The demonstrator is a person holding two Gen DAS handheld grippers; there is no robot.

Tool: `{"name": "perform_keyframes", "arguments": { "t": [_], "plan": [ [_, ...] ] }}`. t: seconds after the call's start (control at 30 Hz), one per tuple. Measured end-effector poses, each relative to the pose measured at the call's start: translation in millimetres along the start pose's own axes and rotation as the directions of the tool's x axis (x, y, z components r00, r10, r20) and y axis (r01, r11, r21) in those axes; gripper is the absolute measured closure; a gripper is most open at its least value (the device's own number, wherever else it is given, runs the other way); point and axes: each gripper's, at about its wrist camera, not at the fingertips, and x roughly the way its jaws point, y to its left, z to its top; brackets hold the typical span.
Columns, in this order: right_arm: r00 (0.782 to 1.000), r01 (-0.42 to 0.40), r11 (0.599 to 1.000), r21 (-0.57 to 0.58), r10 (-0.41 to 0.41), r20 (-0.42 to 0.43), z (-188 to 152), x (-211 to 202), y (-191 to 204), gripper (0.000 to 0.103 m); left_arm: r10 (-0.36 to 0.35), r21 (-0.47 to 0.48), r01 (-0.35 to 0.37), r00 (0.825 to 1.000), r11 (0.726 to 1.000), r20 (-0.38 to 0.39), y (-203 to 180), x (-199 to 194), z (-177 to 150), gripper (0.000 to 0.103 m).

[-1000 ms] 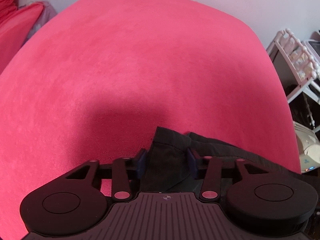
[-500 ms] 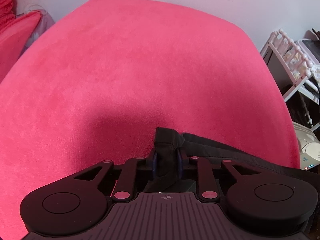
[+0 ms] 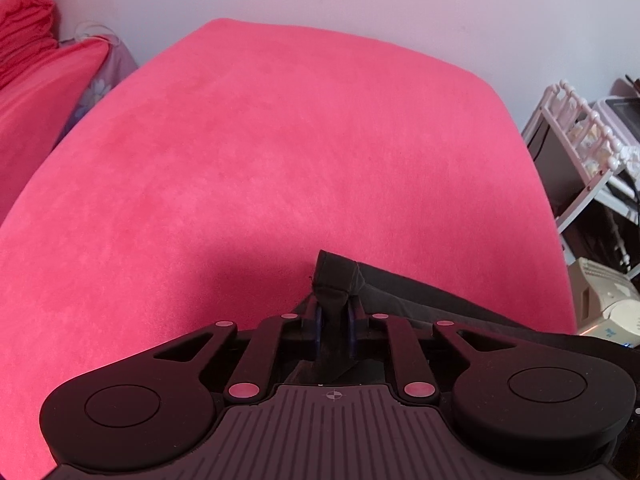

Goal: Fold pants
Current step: 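Grasp the folded edge with the right tool while the left tool grasps beside it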

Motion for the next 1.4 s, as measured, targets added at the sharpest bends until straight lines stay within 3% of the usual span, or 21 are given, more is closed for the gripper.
{"name": "perform_keyframes", "arguments": {
  "t": [0.07, 0.23, 0.33, 0.5, 0.53, 0.7, 0.8, 0.97, 1.1, 1.17, 1.2, 1.23, 1.4],
  "plan": [
    [1.0, -0.018, 1.0, -0.021, 0.018, 0.002, -4.6, 4.4, -1.7, 0.085, 0.004, 0.01, -0.004, 1.0, 1.0, -0.006, 0.4, 3.0, 0.0, 0.032],
    [0.999, -0.031, 0.999, -0.039, 0.033, 0.037, -11.4, 4.1, -3.3, 0.089, -0.008, 0.02, 0.008, 1.0, 1.0, -0.01, 2.2, 7.6, -2.3, 0.031],
    [0.996, -0.023, 0.991, -0.134, 0.035, 0.083, -15.9, -4.8, 12.0, 0.089, -0.02, 0.018, 0.021, 1.0, 1.0, -0.013, 5.5, 12.4, -3.2, 0.031],
    [0.997, -0.007, 0.994, -0.107, 0.015, 0.073, -14.9, 1.4, 5.2, 0.086, -0.056, 0.043, 0.056, 0.998, 0.997, -0.002, 5.1, 19.4, -1.7, 0.032],
    [0.998, -0.013, 0.995, -0.096, 0.019, 0.067, -14.7, 3.3, 2.7, 0.086, -0.065, 0.054, 0.065, 0.998, 0.996, -0.009, 4.4, 22.5, -1.2, 0.023],
    [0.998, -0.016, 0.998, -0.053, 0.019, 0.055, -16.3, 9.1, -2.9, 0.078, -0.09, 0.087, 0.094, 0.995, 0.992, -0.047, 4.7, 35.9, -2.9, 0.009],
    [0.999, -0.019, 0.999, -0.032, 0.02, 0.046, -16.8, 13.7, -6.1, 0.065, -0.092, 0.07, 0.096, 0.994, 0.993, -0.051, 8.8, 41.3, 0.1, 0.0],
    [0.998, -0.04, 0.999, 0.009, 0.04, 0.042, -13.5, 18.0, -12.0, 0.062, -0.121, 0.05, 0.124, 0.99, 0.991, -0.068, 8.2, 51.1, 5.3, 0.0],
    [0.998, -0.052, 0.999, 0.015, 0.052, 0.023, -11.2, 24.8, -11.9, 0.06, -0.093, 0.081, 0.097, 0.994, 0.992, -0.056, 2.1, 52.9, 1.0, 0.0],
    [0.998, -0.053, 0.999, 0.009, 0.053, 0.025, -10.3, 24.7, -10.1, 0.066, -0.068, 0.082, 0.071, 0.996, 0.994, -0.049, 2.3, 51.6, 0.6, 0.006],
    [0.998, -0.058, 0.998, 0.005, 0.057, 0.031, -9.8, 23.4, -9.7, 0.081, -0.063, 0.074, 0.067, 0.997, 0.995, -0.049, 4.0, 50.4, 0.9, 0.012],
    [0.997, -0.062, 0.998, 0.0, 0.062, 0.039, -8.9, 21.3, -9.3, 0.085, -0.068, 0.058, 0.07, 0.997, 0.996, -0.048, 7.1, 48.4, 1.1, 0.016],
    [0.995, -0.055, 0.997, -0.057, 0.059, 0.083, -9.6, 3.3, -0.2, 0.088, -0.087, 0.014, 0.087, 0.996, 0.996, -0.022, 13.6, 32.7, 3.1, 0.023]
  ]
}}
